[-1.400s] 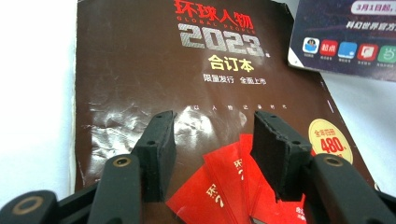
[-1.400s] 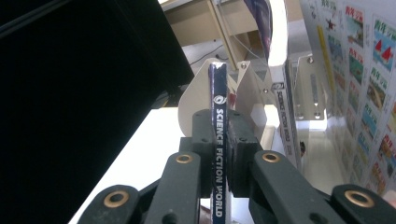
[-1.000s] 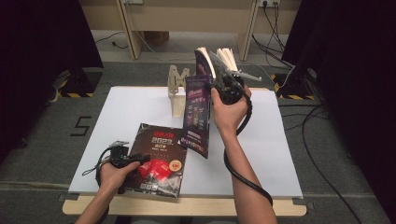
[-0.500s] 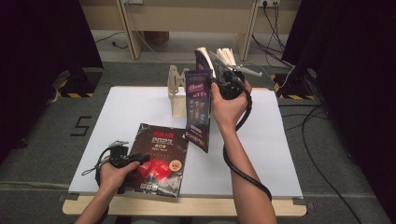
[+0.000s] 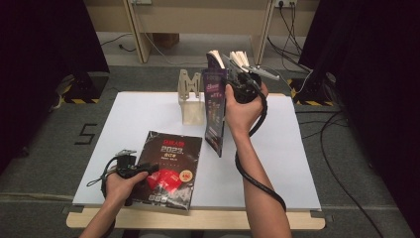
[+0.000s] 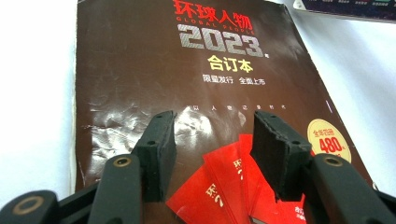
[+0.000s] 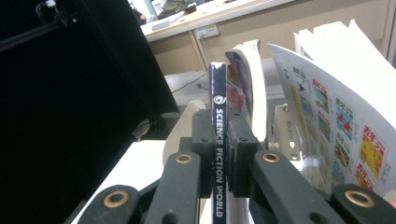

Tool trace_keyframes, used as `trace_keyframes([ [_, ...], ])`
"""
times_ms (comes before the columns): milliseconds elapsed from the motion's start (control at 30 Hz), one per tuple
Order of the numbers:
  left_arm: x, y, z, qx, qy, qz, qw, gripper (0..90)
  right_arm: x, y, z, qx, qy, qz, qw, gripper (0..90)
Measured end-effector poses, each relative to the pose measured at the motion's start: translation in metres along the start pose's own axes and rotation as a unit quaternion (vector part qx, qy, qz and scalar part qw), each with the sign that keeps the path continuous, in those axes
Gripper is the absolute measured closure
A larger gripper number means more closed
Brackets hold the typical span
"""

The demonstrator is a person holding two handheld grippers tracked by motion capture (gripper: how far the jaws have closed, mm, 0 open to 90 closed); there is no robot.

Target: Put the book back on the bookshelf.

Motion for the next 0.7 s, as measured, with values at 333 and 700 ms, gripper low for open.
trace_keyframes([
  [333, 0.000, 0.000, 0.000, 0.001, -0.002, 0.002, 1.0000, 48.3, 0.000, -0.002, -0.010, 0.000, -0.005, 0.006, 1.0000, 84.5],
  [700, -0.001, 0.000, 0.001, 0.001, -0.002, 0.002, 1.0000, 48.4, -0.002, 0.004, -0.024, 0.016, -0.010, 0.014, 0.9997, 84.4],
])
Point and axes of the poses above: each handheld gripper's, and its own axes: z roughly backward along the jaws, y roughly out of its top, x roughly to its right, the point moved 5 cm from there along -z, roughly forward along the jaws
